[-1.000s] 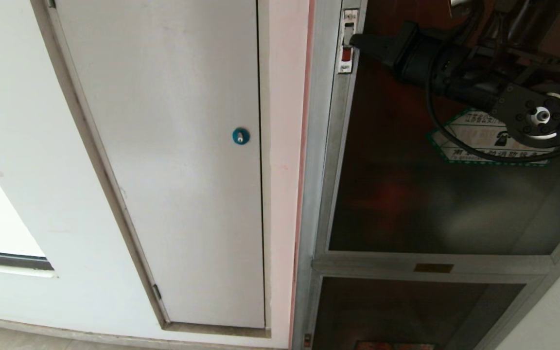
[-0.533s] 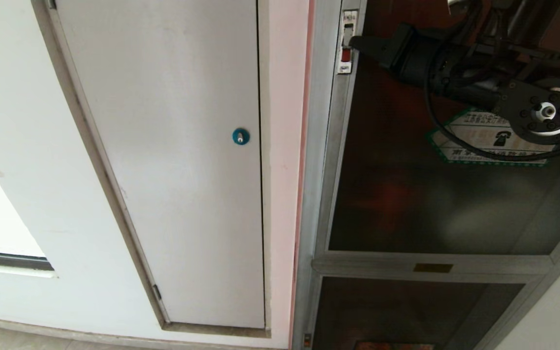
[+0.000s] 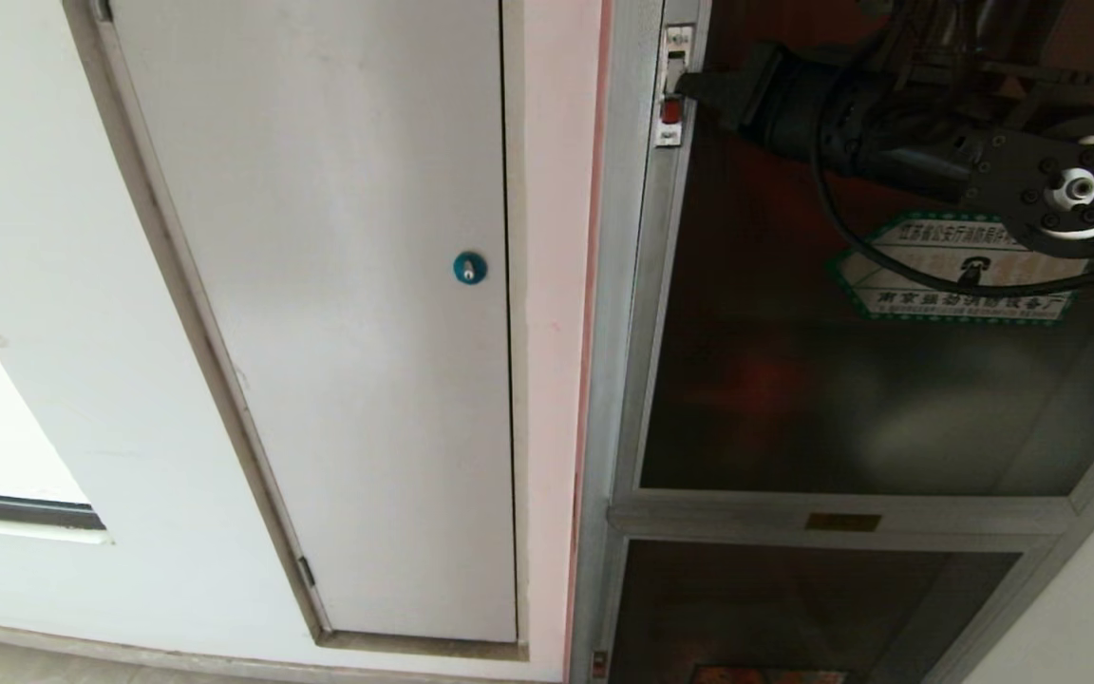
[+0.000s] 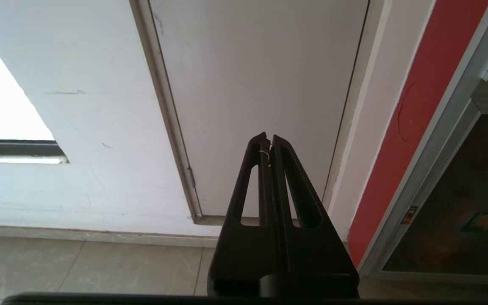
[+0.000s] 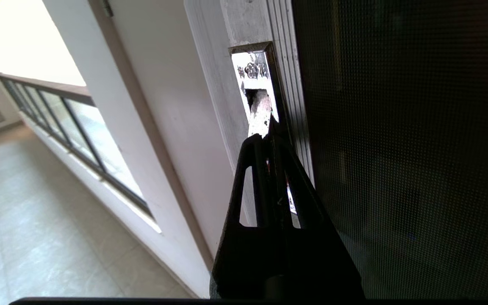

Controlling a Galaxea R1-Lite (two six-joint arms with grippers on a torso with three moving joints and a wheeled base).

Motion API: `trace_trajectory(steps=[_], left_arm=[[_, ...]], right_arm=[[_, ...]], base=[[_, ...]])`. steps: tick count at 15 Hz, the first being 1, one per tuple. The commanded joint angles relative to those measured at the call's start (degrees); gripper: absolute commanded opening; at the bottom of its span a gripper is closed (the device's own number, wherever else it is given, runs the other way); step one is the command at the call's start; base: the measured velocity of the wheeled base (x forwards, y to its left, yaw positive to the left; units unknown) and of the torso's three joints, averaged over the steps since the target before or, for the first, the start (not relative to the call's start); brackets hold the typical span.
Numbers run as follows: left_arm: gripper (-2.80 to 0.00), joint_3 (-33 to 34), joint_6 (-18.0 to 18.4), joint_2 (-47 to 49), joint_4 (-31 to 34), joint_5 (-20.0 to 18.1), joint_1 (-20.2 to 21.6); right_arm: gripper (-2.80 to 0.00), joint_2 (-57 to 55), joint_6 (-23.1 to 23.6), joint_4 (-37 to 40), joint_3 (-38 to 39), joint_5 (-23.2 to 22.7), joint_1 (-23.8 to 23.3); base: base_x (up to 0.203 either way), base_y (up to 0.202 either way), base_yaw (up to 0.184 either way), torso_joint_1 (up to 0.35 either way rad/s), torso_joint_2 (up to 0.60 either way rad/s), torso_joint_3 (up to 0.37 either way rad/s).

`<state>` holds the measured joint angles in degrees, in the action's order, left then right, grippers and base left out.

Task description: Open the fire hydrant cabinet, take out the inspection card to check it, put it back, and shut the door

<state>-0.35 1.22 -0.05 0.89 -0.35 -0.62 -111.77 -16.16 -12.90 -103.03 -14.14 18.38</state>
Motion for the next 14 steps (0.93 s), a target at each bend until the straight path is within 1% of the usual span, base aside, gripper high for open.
trace_trajectory(steps=[1, 2, 4, 6, 8, 11, 14], left_arm=[[-2.8, 0.0, 0.0, 0.0, -0.1, 0.0, 0.0], [-2.8, 0.0, 0.0, 0.0, -0.1, 0.0, 0.0], [-2.8, 0.0, 0.0, 0.0, -0.1, 0.0, 0.0], [-2.8, 0.0, 0.0, 0.0, -0.1, 0.0, 0.0], [-2.8, 0.0, 0.0, 0.0, -0.1, 0.0, 0.0], [-2.8, 0.0, 0.0, 0.0, -0.1, 0.0, 0.0], [-2.8, 0.0, 0.0, 0.0, -0.1, 0.0, 0.0]], right_arm=[[-2.8, -1.3, 0.0, 0.4, -0.6, 0.5, 0.3], [-2.8, -1.4, 0.4, 0.7, -0.5, 1.1, 0.5], [-2.8, -1.5, 2.8, 0.8, -0.5, 4.8, 1.5], [-2.8, -1.5, 3.3, 1.1, -0.5, 5.7, 2.0], [-2.8, -1.6, 4.5, 2.8, -0.9, 8.3, 2.4], [-2.8, -2.0, 5.1, 3.6, -2.0, 10.8, 3.0], [-2.8, -2.6, 8.1, 3.9, -2.2, 15.8, 4.6]], base=[[0.0, 0.0, 0.0, 0.0, 0.0, 0.0], [0.0, 0.0, 0.0, 0.0, 0.0, 0.0], [0.0, 0.0, 0.0, 0.0, 0.0, 0.0], [0.0, 0.0, 0.0, 0.0, 0.0, 0.0], [0.0, 0.0, 0.0, 0.0, 0.0, 0.0], [0.0, 0.0, 0.0, 0.0, 0.0, 0.0], [0.0, 0.0, 0.0, 0.009, 0.0, -0.001]])
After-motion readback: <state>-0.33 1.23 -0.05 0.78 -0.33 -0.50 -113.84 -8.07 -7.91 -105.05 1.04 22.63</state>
